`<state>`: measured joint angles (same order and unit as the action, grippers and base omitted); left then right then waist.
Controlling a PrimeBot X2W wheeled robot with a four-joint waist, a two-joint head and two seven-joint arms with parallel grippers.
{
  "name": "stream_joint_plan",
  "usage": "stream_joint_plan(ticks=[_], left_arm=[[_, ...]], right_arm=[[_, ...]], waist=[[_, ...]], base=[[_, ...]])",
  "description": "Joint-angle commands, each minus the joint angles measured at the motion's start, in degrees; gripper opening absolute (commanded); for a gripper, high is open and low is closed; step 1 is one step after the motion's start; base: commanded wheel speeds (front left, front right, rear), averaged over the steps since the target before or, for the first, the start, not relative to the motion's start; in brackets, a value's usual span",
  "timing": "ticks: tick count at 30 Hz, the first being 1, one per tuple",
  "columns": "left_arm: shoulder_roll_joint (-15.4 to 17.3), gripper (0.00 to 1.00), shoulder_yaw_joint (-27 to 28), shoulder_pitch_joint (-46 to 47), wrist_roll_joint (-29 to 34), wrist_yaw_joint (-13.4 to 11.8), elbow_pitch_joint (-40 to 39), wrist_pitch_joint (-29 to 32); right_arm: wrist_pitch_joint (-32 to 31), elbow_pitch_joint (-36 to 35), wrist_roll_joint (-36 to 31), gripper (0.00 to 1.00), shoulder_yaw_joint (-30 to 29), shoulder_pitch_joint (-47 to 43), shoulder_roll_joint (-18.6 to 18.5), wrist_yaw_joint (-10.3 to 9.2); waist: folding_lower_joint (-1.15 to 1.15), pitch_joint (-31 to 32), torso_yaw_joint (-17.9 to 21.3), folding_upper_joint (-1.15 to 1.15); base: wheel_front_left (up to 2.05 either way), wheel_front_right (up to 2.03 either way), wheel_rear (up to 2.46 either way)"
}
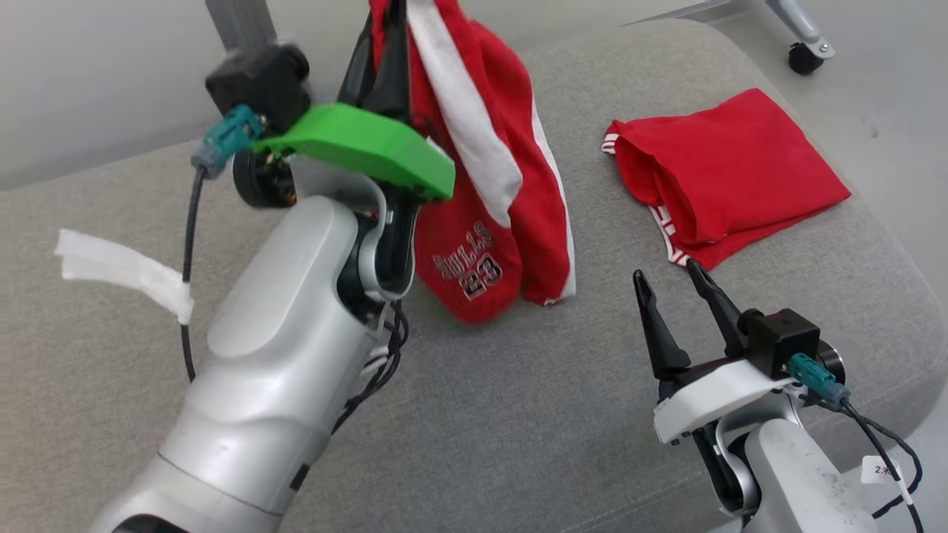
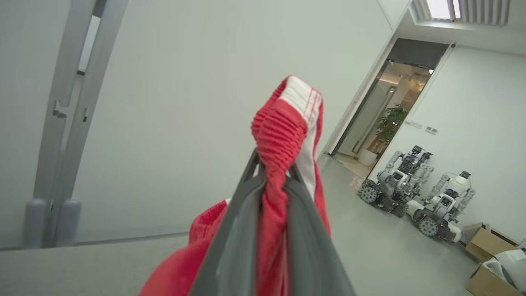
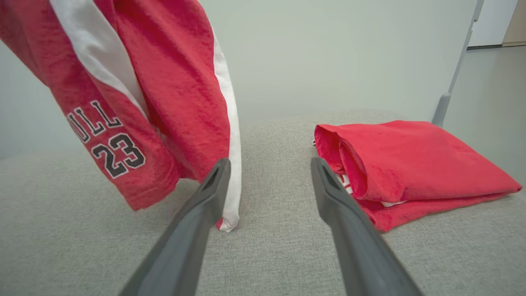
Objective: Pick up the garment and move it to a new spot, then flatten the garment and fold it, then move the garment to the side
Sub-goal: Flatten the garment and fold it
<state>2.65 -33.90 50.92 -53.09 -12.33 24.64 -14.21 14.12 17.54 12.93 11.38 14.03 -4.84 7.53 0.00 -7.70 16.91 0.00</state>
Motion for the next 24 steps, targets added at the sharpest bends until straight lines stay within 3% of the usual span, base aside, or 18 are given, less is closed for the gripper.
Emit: stream_joint_plan(ticks=[1, 9, 16, 17, 18, 19, 24], left_arm=[[0.9, 0.00, 0.0, -3.3, 1.0, -0.7, 2.6, -0.4], [4.5, 0.00, 5.3, -16.2, 1.7, -1.7, 12.8, -1.1], [4.7, 0.00, 12.9, -25.4, 6.0, -0.5, 13.4, -0.9], [4.2, 0.20, 14.1, -27.1, 6.7, 0.0, 13.1, -0.9], [3.9, 0.54, 14.8, -28.0, 7.0, 0.5, 13.0, -0.9], [3.5, 1.00, 15.7, -29.1, 7.5, 1.2, 12.7, -0.9], [2.3, 1.00, 18.8, -32.3, 11.5, 5.3, 9.2, -1.0]], right_arm=[[-0.1, -0.3, -0.2, 1.00, -0.3, -0.9, -0.2, -0.10], [-0.6, -1.0, -0.8, 1.00, -1.0, -1.7, -0.3, -0.10], [-1.4, -2.0, -1.1, 1.00, -1.6, -2.2, -0.6, -0.10], [-1.6, -2.1, -1.1, 1.00, -1.5, -2.3, -0.6, -0.10], [-1.7, -2.2, -1.0, 1.00, -1.4, -2.3, -0.6, -0.10], [-1.7, -2.3, -1.0, 1.00, -1.3, -2.4, -0.6, -0.10], [-2.1, -2.8, -1.1, 1.00, -1.6, -3.1, -0.7, -0.10]], waist=[[0.00, 0.3, -2.3, 0.00], [0.00, 0.1, -7.7, 0.00], [0.00, 0.7, -11.6, 0.00], [0.00, 0.9, -11.9, 0.00], [0.00, 1.0, -12.2, 0.00], [0.00, 1.1, -12.4, 0.00], [0.00, 1.6, -13.5, 0.00]], base=[[0.00, 0.00, 0.00], [0.00, 0.00, 0.00], [0.00, 0.00, 0.00], [0.00, 0.00, 0.00], [0.00, 0.00, 0.00], [0.00, 0.00, 0.00], [0.00, 0.00, 0.00]])
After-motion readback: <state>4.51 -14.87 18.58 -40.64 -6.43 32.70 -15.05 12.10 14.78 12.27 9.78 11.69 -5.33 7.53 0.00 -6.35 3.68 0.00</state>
